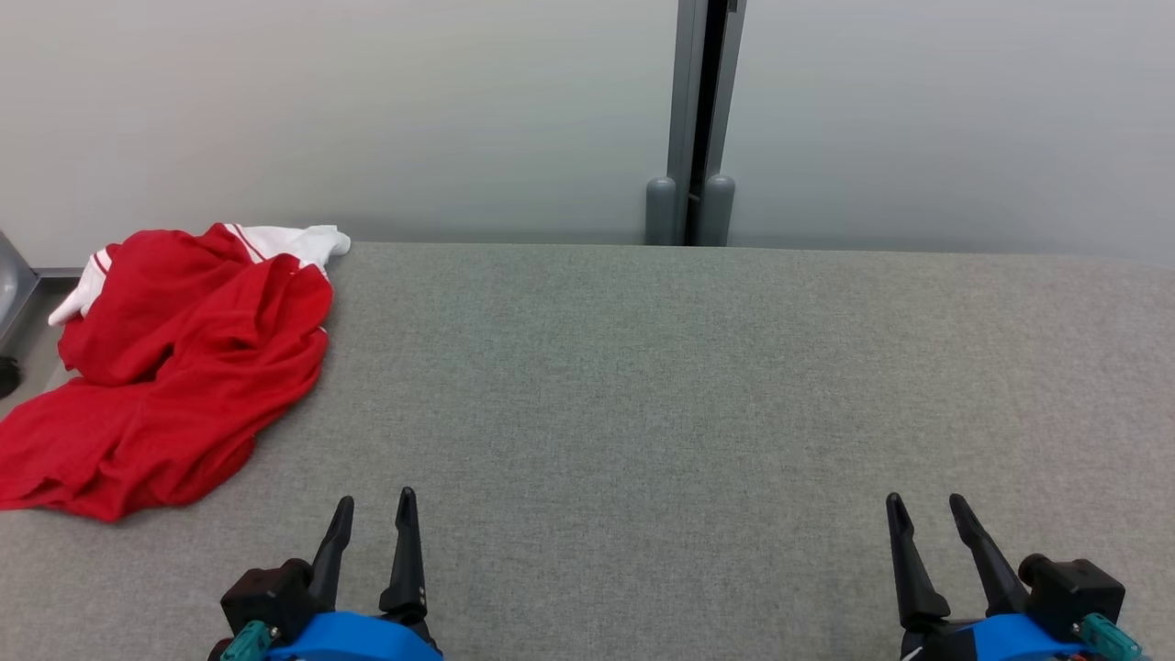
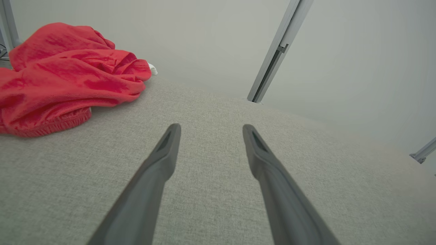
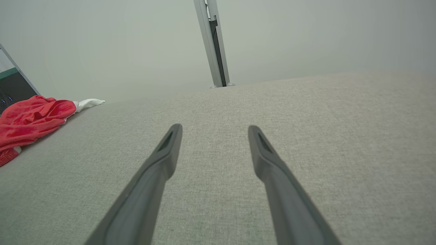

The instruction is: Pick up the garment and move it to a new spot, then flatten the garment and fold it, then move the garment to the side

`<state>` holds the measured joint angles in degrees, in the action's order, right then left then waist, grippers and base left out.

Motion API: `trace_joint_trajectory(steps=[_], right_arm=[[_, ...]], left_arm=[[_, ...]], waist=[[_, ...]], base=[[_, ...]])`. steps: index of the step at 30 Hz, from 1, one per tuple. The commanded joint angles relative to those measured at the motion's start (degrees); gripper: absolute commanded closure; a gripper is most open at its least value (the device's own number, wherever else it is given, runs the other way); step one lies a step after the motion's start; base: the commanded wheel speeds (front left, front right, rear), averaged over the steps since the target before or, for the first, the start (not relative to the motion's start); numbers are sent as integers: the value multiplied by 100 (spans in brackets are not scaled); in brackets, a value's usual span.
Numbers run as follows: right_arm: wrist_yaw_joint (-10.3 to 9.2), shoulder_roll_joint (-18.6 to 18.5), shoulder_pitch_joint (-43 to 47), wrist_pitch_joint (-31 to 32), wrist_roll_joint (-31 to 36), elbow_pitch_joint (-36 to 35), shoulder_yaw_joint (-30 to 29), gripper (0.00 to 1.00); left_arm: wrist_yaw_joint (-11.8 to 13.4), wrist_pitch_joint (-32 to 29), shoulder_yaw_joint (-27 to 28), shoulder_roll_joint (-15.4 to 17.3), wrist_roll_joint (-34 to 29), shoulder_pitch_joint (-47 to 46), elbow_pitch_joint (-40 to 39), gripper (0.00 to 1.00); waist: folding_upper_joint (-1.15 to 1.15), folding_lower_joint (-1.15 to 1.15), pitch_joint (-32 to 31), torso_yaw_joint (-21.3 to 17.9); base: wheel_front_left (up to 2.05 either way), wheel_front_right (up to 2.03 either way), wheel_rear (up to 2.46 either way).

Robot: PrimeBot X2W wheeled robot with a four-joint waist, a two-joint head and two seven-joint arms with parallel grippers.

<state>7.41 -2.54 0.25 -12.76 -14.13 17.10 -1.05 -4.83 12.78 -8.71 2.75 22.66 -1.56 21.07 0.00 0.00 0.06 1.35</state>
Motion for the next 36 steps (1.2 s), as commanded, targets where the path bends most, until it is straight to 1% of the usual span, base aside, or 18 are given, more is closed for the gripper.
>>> trace_joint_trajectory(steps=[1,19,36], right_arm=[[12,-45,38,-64,152,-14,15,0],[9,-53,66,-248,899,106,85,0],[9,-51,76,-253,904,135,90,0]], left_arm=[[30,64,-34,18,-122,-20,26,0],[69,251,-88,18,-698,-97,290,0],[61,250,-106,19,-641,-143,463,0]], waist=[[0,0,5,3],[0,0,34,50],[0,0,34,64]], base=[[0,0,0],[0,0,0],[0,0,0]])
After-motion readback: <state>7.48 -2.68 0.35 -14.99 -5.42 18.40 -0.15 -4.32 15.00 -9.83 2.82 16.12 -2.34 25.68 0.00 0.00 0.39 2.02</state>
